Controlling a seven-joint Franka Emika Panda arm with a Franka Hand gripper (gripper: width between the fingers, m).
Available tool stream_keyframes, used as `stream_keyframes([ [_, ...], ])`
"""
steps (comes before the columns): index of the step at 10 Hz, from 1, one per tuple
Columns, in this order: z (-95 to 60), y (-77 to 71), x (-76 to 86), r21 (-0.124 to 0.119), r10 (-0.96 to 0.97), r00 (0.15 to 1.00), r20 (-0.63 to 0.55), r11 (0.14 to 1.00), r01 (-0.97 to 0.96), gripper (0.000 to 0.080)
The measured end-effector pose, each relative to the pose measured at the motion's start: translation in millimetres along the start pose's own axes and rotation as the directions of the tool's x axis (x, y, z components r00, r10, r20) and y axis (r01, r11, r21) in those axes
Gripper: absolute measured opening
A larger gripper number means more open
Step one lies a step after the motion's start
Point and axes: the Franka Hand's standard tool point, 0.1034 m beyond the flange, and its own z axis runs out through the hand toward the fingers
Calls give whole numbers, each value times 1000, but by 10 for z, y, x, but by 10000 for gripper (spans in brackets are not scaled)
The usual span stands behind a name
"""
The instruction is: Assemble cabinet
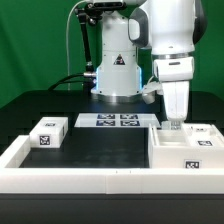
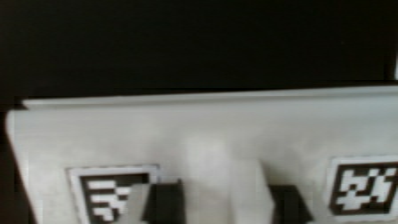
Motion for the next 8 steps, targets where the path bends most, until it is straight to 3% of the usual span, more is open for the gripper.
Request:
stream_keyframes([
  [6, -6, -2, -1, 1, 0, 1000, 2, 1000, 0, 68],
  [8, -206, 27, -1, 7, 3, 1000, 31, 1000, -3, 70],
])
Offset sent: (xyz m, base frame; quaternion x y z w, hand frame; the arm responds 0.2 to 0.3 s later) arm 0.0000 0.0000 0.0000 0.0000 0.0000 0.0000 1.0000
